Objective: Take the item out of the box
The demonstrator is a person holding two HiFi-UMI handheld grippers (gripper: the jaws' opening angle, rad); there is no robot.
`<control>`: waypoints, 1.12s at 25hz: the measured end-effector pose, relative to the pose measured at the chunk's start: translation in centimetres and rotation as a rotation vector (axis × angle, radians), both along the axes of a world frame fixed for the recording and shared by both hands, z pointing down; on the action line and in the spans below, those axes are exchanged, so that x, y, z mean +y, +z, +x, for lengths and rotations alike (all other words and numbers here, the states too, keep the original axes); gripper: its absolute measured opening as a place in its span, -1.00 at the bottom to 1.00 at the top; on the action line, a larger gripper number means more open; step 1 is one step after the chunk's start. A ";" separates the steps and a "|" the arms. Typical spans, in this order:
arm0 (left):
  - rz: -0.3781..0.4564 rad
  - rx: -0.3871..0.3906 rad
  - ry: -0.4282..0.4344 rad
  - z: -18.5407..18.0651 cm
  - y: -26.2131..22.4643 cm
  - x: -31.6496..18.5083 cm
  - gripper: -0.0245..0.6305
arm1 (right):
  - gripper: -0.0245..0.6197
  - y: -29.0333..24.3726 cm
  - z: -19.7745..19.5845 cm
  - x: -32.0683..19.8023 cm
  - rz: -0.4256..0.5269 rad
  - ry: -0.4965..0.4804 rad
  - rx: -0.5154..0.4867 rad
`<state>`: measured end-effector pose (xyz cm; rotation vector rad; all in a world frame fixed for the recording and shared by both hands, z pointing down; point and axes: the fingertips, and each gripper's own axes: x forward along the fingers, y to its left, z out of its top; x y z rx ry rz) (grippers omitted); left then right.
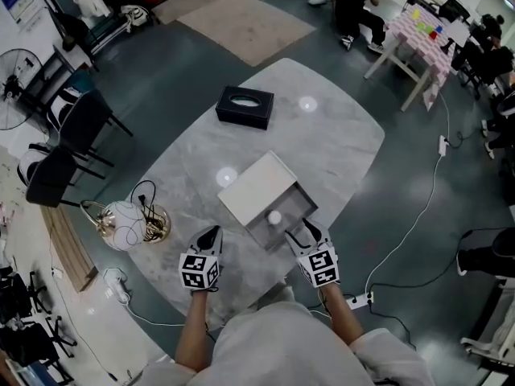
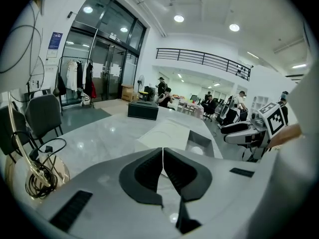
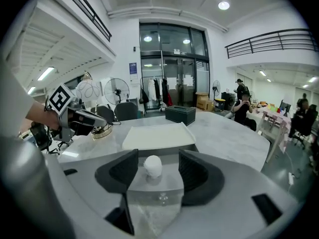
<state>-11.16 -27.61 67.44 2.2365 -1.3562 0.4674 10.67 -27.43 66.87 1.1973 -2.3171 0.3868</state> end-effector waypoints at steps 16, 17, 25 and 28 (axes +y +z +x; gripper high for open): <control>-0.021 0.038 -0.003 0.0 0.9 -0.3 -0.87 | 0.09 3.9 -3.0 0.6 0.059 -0.491 0.525; -0.021 0.039 -0.004 -0.1 1.0 -0.3 -0.87 | 0.09 4.1 -3.2 0.6 0.068 -0.523 0.553; -0.025 0.036 -0.022 -0.6 1.2 0.3 -0.87 | 0.09 5.0 -3.8 0.6 0.140 -0.748 0.742; -0.026 0.037 -0.026 -0.6 1.3 0.6 -0.87 | 0.09 5.5 -4.0 0.4 0.152 -0.803 0.778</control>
